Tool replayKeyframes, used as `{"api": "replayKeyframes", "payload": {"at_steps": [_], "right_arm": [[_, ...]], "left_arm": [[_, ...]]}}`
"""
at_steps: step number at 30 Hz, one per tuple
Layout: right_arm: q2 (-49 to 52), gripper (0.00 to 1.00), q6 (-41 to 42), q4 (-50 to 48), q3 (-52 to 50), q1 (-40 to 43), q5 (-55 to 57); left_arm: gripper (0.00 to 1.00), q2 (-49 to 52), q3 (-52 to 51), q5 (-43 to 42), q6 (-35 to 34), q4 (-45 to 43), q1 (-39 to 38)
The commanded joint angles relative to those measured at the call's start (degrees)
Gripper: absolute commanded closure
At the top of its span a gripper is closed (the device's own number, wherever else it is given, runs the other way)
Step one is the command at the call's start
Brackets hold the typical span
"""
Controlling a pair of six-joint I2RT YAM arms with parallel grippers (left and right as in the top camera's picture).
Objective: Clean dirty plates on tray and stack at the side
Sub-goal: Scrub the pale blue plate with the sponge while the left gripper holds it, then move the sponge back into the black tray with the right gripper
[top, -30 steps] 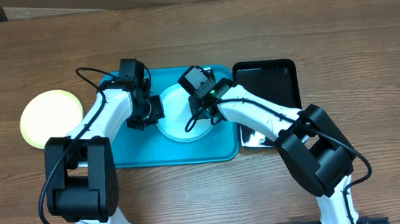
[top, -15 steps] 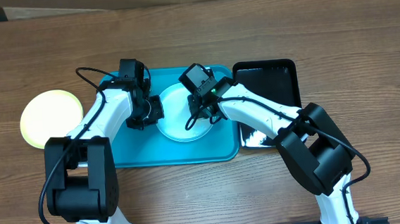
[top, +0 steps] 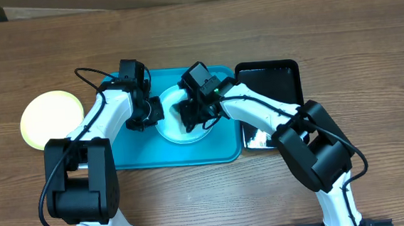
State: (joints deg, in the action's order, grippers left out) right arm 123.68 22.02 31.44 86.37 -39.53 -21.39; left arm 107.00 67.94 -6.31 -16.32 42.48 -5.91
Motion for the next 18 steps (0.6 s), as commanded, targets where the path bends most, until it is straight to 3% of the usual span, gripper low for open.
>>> {"api": "replayKeyframes", "payload": {"at_steps": [1, 11, 18], "right_arm": [[0.96, 0.96, -2.67, 1.53, 3.28, 0.24, -11.78], [-10.97, 0.96, -6.21, 14.03, 9.09, 9.25, -10.75], [-16.48, 0.96, -7.52, 31.58, 9.05, 19.82, 7.72]], "left_arm": [[0.96, 0.48, 0.90, -0.74, 1.16, -0.04, -0.50], [0.96, 0.48, 0.90, -0.74, 1.33, 0.22, -0.50], [0.96, 0.48, 0.90, -0.70, 1.36, 0.15, -0.50]]}}
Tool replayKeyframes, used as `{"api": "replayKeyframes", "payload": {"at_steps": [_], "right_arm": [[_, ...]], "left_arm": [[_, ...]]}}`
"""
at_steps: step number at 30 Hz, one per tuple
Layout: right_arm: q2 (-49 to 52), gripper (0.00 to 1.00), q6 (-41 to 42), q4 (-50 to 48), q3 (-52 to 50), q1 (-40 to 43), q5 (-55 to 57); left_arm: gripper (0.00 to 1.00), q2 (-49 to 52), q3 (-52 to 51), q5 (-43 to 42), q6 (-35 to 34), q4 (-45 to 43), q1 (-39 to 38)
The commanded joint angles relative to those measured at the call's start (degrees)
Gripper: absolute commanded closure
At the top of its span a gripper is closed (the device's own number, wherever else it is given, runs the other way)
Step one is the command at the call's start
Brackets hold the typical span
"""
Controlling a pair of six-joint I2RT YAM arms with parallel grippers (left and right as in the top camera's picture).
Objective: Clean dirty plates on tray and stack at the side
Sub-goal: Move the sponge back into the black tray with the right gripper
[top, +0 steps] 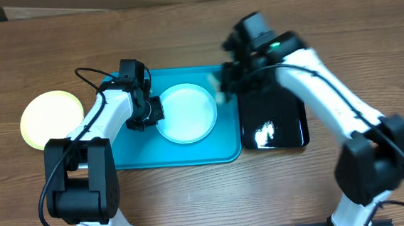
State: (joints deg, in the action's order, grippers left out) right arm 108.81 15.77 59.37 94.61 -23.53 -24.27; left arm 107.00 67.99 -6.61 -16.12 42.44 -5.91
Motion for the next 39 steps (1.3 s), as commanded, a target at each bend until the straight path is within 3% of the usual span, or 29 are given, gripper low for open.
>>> {"api": "replayKeyframes", "payload": {"at_steps": [1, 7, 17, 29, 34, 37, 39], "right_arm": [[-1.60, 0.96, -1.25, 4.96, 0.48, 5.03, 12.87], [-1.53, 0.96, -1.20, 5.95, -5.51, 9.29, 21.14], [-1.46, 0.96, 3.23, -9.14, -21.16, 8.59, 28.63], [-1.44, 0.92, 3.78, -12.79, -23.91, 8.15, 28.50], [-1.44, 0.81, 3.78, -12.61, -23.91, 8.15, 28.46], [-1.44, 0.77, 3.78, -12.39, -23.91, 8.15, 28.46], [-1.44, 0.68, 3.78, -12.46, -23.89, 8.15, 28.41]], "left_arm": [[0.96, 0.48, 0.85, -0.37, 1.16, 0.20, -0.50], [0.94, 0.48, 0.85, -0.42, 1.11, 0.13, -0.50], [0.93, 0.48, 0.85, -0.42, 1.11, 0.13, -0.50], [0.92, 0.48, 0.85, -0.46, 0.70, -0.46, -0.50], [0.82, 0.50, 0.79, -0.46, 0.70, -0.26, -0.50], [0.82, 0.52, 0.52, -0.46, 0.70, -0.26, -0.50], [0.82, 0.52, 0.31, -0.46, 0.68, -0.31, -0.50]]}}
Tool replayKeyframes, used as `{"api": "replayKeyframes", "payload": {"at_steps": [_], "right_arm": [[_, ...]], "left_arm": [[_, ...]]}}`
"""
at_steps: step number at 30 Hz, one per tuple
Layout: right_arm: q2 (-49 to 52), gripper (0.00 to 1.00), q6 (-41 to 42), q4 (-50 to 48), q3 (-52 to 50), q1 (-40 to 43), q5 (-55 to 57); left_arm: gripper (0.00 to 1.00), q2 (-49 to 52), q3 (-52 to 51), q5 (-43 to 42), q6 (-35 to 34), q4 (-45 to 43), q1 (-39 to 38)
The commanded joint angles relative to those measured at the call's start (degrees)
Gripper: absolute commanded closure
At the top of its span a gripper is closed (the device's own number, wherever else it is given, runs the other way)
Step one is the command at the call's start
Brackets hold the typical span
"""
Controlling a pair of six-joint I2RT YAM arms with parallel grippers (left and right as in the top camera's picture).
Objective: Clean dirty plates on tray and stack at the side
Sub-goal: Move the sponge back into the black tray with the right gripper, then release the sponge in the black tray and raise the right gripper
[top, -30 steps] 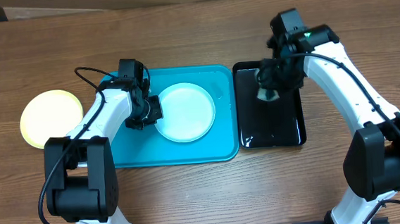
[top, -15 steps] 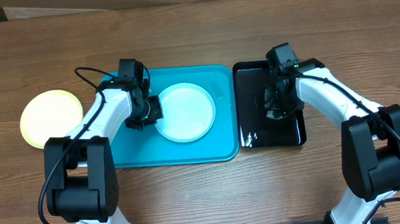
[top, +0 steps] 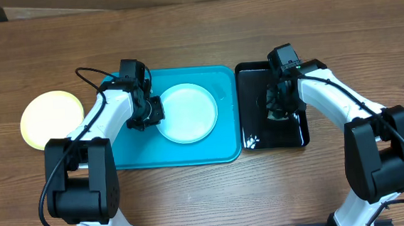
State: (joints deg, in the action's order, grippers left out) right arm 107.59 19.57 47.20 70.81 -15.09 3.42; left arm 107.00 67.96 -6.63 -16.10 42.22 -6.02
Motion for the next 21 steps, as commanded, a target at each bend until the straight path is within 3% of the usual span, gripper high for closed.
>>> {"api": "replayKeyframes", "payload": {"at_steps": [1, 3, 9, 13, 16, 20, 21], "right_arm": [[-0.22, 0.66, -0.04, -0.44, -0.07, -0.28, 0.39], [-0.22, 0.60, -0.04, -0.46, 0.55, -0.26, -0.13], [-0.24, 0.52, -0.09, 6.29, 12.39, 2.54, -0.09], [-0.24, 0.34, -0.07, 8.74, 17.70, 5.11, -0.07], [-0.24, 0.16, -0.04, 7.78, 18.32, 7.93, -0.04], [-0.22, 0.00, -0.07, 7.58, 18.32, 12.85, -0.04], [-0.22, 0.00, -0.07, 7.78, 18.32, 13.92, -0.07]], "left_arm": [[0.82, 0.52, 0.28, -0.44, 0.68, -0.09, -0.42], [0.82, 0.52, 0.13, -0.44, 0.68, -0.22, -0.44], [0.82, 0.52, -0.11, -0.42, 0.66, -0.31, -0.55], [0.82, 0.57, -0.44, -0.42, 0.68, -0.50, -0.74], [0.82, 0.57, -0.81, -0.44, 0.66, -1.14, -1.29], [0.81, 0.57, -2.54, -0.42, 0.66, -3.30, -2.08], [0.82, 0.57, -2.95, -0.39, 0.68, -3.69, -2.16]]}}
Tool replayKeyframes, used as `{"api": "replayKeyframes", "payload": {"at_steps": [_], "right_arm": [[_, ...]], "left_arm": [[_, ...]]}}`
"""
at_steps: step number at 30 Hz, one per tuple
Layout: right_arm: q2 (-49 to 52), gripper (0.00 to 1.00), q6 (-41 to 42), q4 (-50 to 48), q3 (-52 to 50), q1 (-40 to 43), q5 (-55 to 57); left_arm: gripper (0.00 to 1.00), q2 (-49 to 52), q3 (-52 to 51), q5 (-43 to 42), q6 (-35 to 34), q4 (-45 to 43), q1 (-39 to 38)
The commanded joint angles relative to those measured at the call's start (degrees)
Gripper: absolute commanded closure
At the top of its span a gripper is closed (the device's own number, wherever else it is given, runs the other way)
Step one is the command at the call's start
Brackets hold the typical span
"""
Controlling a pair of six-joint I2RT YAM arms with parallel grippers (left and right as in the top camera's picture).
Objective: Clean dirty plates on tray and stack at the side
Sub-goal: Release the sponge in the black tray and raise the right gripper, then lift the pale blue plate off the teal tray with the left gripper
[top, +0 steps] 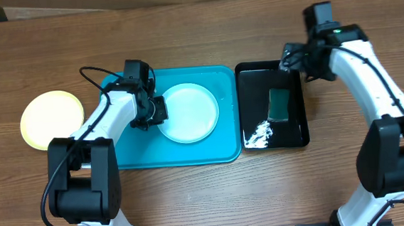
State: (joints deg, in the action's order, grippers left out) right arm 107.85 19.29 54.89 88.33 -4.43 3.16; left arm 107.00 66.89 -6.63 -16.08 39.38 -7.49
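A white plate [187,113] lies on the teal tray [173,156]. My left gripper [156,110] sits at the plate's left rim, shut on the edge. A yellow plate [51,118] rests on the table at the far left, off the tray. A green sponge [280,105] lies in the black tray [249,77], with white foam [258,134] near that tray's front left. My right gripper [292,58] hangs over the black tray's back right corner, away from the sponge; its fingers are too small to read.
The two trays sit side by side in the middle of the wooden table [207,191]. A cardboard edge runs along the far side.
My right gripper was down in the black tray over the sponge; now it stands up and back at the tray's far right corner, and the sponge lies free in the tray.
First my right gripper was on the white plate while the left held its rim. Then the right arm was at the gap between the trays, later low in the black tray. Now the sponge lies there alone; the left grip has stayed throughout.
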Motion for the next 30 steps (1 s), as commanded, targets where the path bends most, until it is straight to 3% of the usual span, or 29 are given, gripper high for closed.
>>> {"api": "replayKeyframes", "payload": {"at_steps": [1, 3, 4, 10, 17, 30], "right_arm": [[-0.48, 0.00, 0.22, 0.28, 0.79, 4.11, 0.20], [-0.48, 0.00, 0.24, 1.03, 0.79, 5.51, 0.17], [-0.48, 0.00, 0.24, 1.03, 0.79, 5.99, 0.20], [-0.48, 0.00, 0.22, 0.76, 0.79, 7.08, 0.20], [-0.48, 0.00, 0.24, 0.74, 0.79, 7.08, 0.20], [-0.48, 0.00, 0.22, 0.76, 0.79, 7.08, 0.20]], "left_arm": [[0.85, 0.57, -2.16, -0.39, 0.66, -1.16, -0.70], [0.95, 0.57, -2.32, -0.17, 0.68, -1.31, -0.70], [0.96, 0.57, -2.32, 0.04, 0.68, -1.31, -0.70], [0.96, 0.13, -0.92, 0.72, 1.09, 0.44, -0.59], [0.96, -2.21, 6.38, 2.08, 1.09, 7.23, 0.17], [0.96, -4.07, 17.27, 2.56, 1.97, 11.91, 0.35]]}}
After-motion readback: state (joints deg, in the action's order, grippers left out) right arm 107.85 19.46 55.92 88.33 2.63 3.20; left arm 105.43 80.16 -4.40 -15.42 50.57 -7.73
